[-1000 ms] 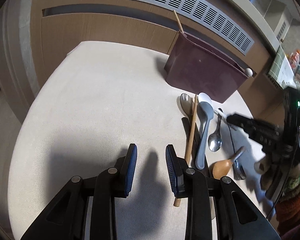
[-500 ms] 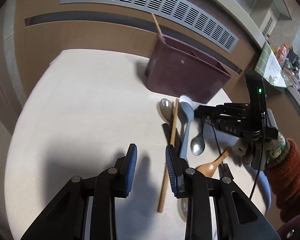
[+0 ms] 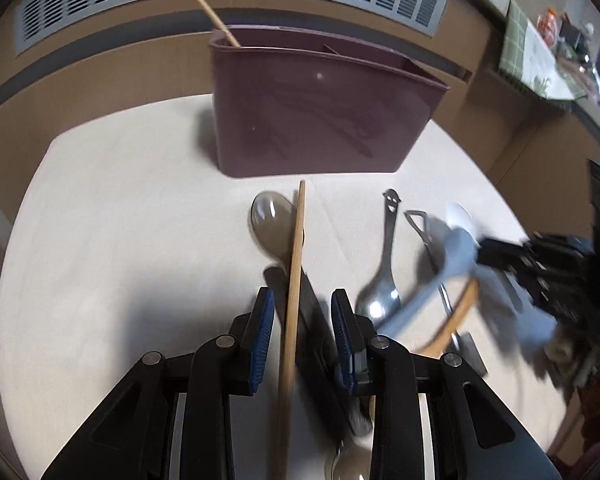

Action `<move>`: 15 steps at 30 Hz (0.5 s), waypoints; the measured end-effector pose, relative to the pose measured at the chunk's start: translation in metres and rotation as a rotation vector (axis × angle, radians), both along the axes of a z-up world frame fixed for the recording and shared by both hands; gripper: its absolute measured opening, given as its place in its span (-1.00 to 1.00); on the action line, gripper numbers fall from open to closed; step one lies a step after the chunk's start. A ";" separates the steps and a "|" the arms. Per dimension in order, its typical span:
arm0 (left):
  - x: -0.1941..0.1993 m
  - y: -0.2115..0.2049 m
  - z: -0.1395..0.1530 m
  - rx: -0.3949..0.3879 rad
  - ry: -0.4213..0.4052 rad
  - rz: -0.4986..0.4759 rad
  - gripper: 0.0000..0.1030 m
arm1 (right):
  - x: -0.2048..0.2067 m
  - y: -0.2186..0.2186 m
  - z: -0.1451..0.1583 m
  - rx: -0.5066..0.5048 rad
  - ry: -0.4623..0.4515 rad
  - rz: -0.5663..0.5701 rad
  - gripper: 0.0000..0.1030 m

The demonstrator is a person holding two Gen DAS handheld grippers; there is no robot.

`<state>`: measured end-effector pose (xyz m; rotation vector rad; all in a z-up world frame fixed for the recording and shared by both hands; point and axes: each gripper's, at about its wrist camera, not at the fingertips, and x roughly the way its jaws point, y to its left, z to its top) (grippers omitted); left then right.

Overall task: Organize utensils
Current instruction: 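Grasp the second wooden chopstick with the left tool and lift it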

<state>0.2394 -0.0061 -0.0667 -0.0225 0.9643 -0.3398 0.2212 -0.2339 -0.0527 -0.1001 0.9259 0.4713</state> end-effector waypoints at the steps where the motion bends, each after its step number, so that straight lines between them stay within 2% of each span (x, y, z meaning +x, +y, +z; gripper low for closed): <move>1: 0.003 -0.002 -0.001 0.008 0.007 0.005 -0.45 | -0.002 -0.001 -0.002 0.011 0.009 0.001 -0.87; 3: 0.010 -0.002 -0.004 0.025 0.016 0.019 -0.50 | -0.005 -0.004 -0.006 0.028 0.026 0.001 -0.86; 5: 0.012 0.003 -0.005 0.009 0.016 0.032 -0.70 | -0.005 -0.001 -0.007 0.027 0.018 0.004 -0.84; 10: 0.003 0.022 -0.004 -0.001 -0.012 0.109 -0.81 | -0.010 0.004 -0.005 -0.012 -0.026 0.025 -0.63; 15: -0.013 0.061 -0.008 -0.038 -0.017 0.226 -0.87 | -0.003 0.004 -0.006 -0.025 -0.031 0.036 -0.55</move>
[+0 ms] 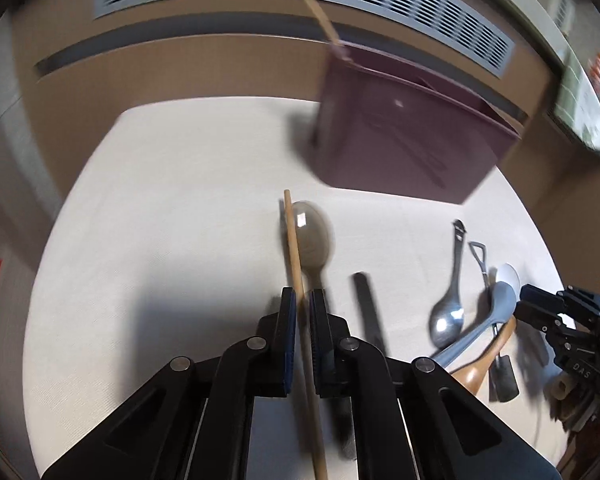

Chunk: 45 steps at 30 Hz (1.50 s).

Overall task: Organize utensils
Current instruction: 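Grasp the second wooden chopstick with the left tool and lift it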

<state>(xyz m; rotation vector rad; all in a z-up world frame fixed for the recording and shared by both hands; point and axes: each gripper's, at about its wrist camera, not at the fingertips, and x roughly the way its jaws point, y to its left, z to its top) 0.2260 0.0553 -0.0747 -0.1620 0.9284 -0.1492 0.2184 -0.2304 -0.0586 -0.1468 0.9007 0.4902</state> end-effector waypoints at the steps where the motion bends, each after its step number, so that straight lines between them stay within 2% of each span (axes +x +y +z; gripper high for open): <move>1: -0.002 0.005 -0.001 -0.014 0.005 0.009 -0.88 | 0.002 0.002 0.000 -0.008 -0.002 0.003 -0.55; 4: -0.008 0.008 -0.006 -0.039 0.023 0.016 -0.88 | 0.010 0.013 -0.005 -0.045 0.018 0.028 -0.54; 10: -0.011 0.004 -0.013 -0.050 0.045 0.013 -0.88 | 0.020 0.033 -0.007 -0.111 -0.013 0.068 -0.41; 19: -0.005 0.004 -0.013 -0.046 0.052 0.006 -0.84 | 0.045 0.046 -0.007 -0.093 0.027 0.113 -0.13; 24: 0.004 0.000 -0.014 -0.029 0.047 0.012 -0.84 | 0.059 0.060 -0.008 -0.104 0.024 0.130 -0.09; 27: 0.011 -0.002 -0.014 -0.016 0.044 0.002 -0.85 | 0.062 0.062 -0.007 -0.098 0.019 0.110 -0.22; 29: 0.016 -0.004 -0.015 -0.015 0.042 -0.009 -0.85 | 0.059 0.060 -0.007 -0.093 0.006 0.100 -0.59; 31: 0.021 -0.005 -0.015 -0.015 0.041 -0.021 -0.87 | 0.056 0.056 -0.006 -0.079 0.005 0.085 -0.85; 36: 0.023 -0.004 -0.013 -0.029 0.026 -0.001 -0.89 | 0.038 0.039 0.007 -0.041 -0.028 0.035 -0.85; 39: 0.010 -0.001 0.000 -0.063 -0.031 0.017 -0.89 | 0.025 0.025 0.020 0.000 -0.043 0.019 -0.85; 45: -0.019 -0.002 0.032 -0.106 -0.133 0.002 -0.89 | 0.007 0.016 0.014 -0.061 0.001 0.032 -0.81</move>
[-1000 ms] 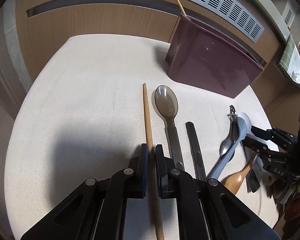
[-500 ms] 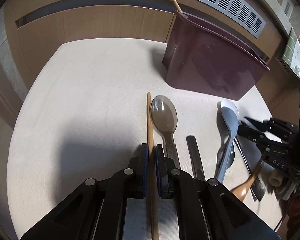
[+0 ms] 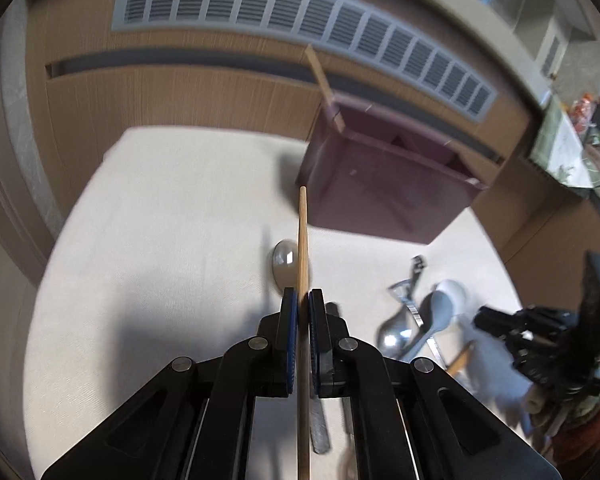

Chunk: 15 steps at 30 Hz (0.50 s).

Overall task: Organize utensils
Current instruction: 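Grasp the wooden spoon with the right tool while the left tool holds the chopstick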

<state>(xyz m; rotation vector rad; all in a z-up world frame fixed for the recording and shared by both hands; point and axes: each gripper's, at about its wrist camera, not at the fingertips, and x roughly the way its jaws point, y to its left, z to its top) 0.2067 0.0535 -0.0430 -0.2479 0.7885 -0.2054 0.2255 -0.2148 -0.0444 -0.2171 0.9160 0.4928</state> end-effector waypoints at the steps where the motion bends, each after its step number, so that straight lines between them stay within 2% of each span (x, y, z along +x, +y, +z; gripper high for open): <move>1: -0.003 0.000 0.003 -0.001 -0.011 -0.001 -0.89 | -0.002 -0.002 -0.001 0.000 0.001 0.000 -0.75; 4: -0.012 -0.001 0.013 -0.017 -0.037 -0.012 -0.89 | -0.001 -0.009 -0.004 -0.010 0.002 -0.001 -0.49; 7: -0.012 0.000 0.016 -0.029 -0.038 -0.016 -0.89 | 0.007 -0.010 -0.015 -0.008 0.053 0.003 -0.47; 9: -0.011 0.000 0.015 -0.030 -0.030 -0.017 -0.89 | 0.011 -0.003 -0.018 -0.019 0.027 0.013 -0.43; 13: -0.009 -0.001 0.012 -0.034 -0.008 -0.018 -0.89 | 0.023 0.014 -0.021 -0.084 -0.016 0.054 -0.22; 15: -0.009 -0.001 0.010 -0.037 -0.004 -0.019 -0.89 | 0.036 0.015 -0.021 -0.076 0.018 0.023 -0.10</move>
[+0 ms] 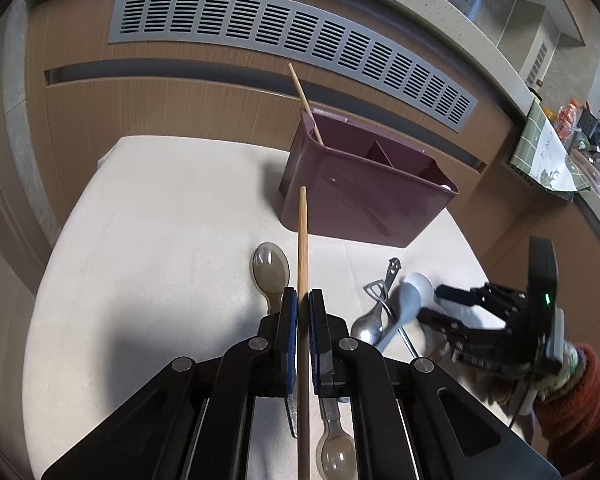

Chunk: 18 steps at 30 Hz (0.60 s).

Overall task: Organize utensils
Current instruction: 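Grasp the wooden spoon with the right tool while the left tool holds the chopstick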

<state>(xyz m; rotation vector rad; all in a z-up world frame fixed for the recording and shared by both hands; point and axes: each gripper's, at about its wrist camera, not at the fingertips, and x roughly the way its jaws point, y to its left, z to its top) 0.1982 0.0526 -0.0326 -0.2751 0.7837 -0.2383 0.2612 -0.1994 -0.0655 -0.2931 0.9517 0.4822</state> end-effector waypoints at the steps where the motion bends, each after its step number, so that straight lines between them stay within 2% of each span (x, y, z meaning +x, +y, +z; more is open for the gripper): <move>1: -0.001 0.000 -0.001 -0.001 0.002 -0.001 -0.89 | 0.006 0.000 0.000 0.013 0.020 -0.009 -0.07; 6: 0.003 0.001 -0.009 -0.012 0.030 -0.001 -0.89 | 0.019 0.012 0.001 -0.022 0.046 0.028 -0.01; 9: 0.002 0.001 -0.009 -0.013 0.031 -0.002 -0.89 | 0.022 0.021 0.003 -0.029 0.054 0.057 -0.24; 10: 0.001 0.003 -0.009 -0.013 0.028 0.000 -0.89 | 0.020 0.023 0.006 -0.039 0.050 0.077 -0.49; 11: -0.001 0.006 -0.009 -0.014 0.025 0.004 -0.89 | 0.016 0.024 0.009 -0.045 0.037 0.092 -0.56; 13: -0.002 0.011 -0.009 -0.016 0.025 0.017 -0.89 | 0.001 0.021 0.019 -0.051 -0.034 0.106 -0.55; 15: -0.001 0.018 -0.011 -0.029 0.033 0.035 -0.89 | -0.023 0.016 0.034 -0.022 -0.097 0.179 -0.45; 18: 0.001 0.021 -0.014 -0.041 0.037 0.041 -0.89 | -0.058 0.023 0.039 0.039 -0.078 0.372 -0.45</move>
